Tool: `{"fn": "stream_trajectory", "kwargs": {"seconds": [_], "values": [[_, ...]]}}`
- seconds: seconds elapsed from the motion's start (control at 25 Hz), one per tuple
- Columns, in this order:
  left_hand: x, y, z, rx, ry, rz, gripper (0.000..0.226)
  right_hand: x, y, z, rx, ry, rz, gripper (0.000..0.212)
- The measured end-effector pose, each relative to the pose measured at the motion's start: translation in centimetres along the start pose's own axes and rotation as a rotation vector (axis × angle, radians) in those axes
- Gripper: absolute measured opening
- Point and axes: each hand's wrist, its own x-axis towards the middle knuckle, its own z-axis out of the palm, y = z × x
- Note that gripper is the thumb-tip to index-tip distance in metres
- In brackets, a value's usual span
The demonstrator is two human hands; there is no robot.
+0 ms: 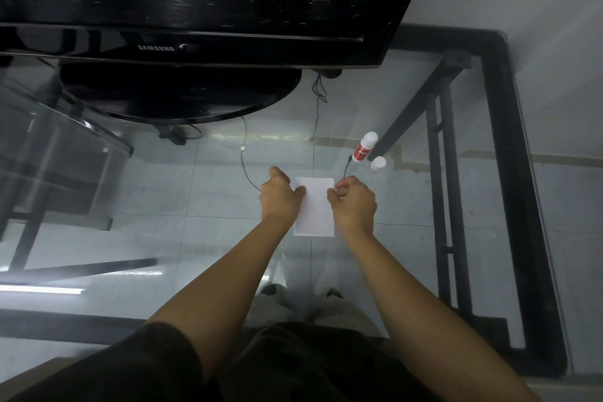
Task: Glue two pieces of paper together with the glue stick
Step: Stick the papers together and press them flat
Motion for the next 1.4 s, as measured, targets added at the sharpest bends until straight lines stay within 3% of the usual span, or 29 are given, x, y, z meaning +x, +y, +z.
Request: {"fn": "stream_trajectory", "kwargs": {"seconds": [0.12,0.2,0.32,0.4,0.52,0.64,0.76,0.84,1.2,1.28,1.4], "values": [[-0.2,0.0,0.2,0.009,0.006,0.003,0.032,-0.1,1.3,0.1,-0.190,-0.008,-0.317,0.031],[-0.1,-0.1,0.2,0.010,0.001,0.016,0.031,0.0,2.5,0.2,-0.340,-0.139,-0.491,0.043],[-0.1,0.0,0.2,0.007,0.002,0.016,0.031,0.0,4.1,0.2,-0.548,-0.358,-0.580,0.057],[-0.5,-0.3,0.3,0.058,0.040,0.041,0.031,0.1,4.6,0.2,-0.634,-0.391,-0.596,0.061],[-0.5,-1.2,0.1,0.225,0.122,0.314,0.035,0.2,4.3,0.0,-0.708,-0.394,-0.592,0.063],[0.7,-2.2,-0.9,0.507,-0.051,0.701,0.050,0.0,4.0,-0.1,-0.719,-0.397,-0.587,0.063],[2.3,-3.7,-2.5,0.914,-0.244,0.912,0.060,-0.1,3.8,-0.4,-0.729,-0.398,-0.594,0.062],[2.4,-4.9,-3.3,1.045,-0.306,0.997,0.065,-0.1,3.7,-0.5,-0.735,-0.405,-0.595,0.062],[-0.2,-8.7,-5.2,1.087,-0.537,1.211,0.064,-0.1,3.5,-0.5,-0.747,-0.427,-0.588,0.063],[0.2,-8.1,-5.2,0.944,-0.519,1.128,0.060,-0.1,3.6,-0.4,-0.748,-0.411,-0.596,0.062],[-0.1,-6.9,-3.5,0.740,-0.344,0.848,0.055,-0.1,3.8,-0.2,-0.760,-0.400,-0.605,0.063]]}}
